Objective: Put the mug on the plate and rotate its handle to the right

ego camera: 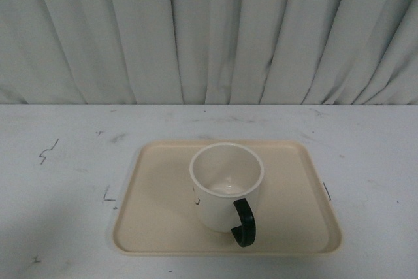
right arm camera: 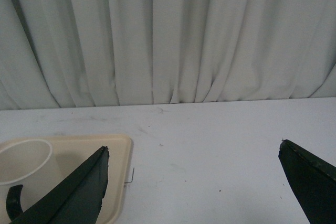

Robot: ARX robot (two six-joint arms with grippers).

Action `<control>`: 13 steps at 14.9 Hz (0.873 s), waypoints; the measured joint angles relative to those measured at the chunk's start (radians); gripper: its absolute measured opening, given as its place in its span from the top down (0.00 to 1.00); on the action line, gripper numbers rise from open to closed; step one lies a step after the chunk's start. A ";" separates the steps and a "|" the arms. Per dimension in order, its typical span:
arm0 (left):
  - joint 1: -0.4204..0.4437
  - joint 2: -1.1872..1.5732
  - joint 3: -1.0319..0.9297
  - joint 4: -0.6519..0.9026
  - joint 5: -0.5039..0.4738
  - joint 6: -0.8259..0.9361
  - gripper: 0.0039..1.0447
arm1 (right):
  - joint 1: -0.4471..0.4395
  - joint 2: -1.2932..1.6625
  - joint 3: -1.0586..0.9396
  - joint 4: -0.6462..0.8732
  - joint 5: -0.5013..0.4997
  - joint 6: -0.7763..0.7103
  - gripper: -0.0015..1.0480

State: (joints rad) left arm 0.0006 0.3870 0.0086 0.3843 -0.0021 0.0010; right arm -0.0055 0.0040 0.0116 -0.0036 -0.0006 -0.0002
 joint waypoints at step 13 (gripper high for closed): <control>0.000 -0.379 0.000 -0.393 0.002 0.000 0.99 | 0.000 0.000 0.000 0.000 0.000 0.000 0.06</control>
State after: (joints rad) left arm 0.0006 0.0082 0.0090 -0.0086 -0.0002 0.0010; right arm -0.0051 0.0040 0.0116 -0.0036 -0.0002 0.0002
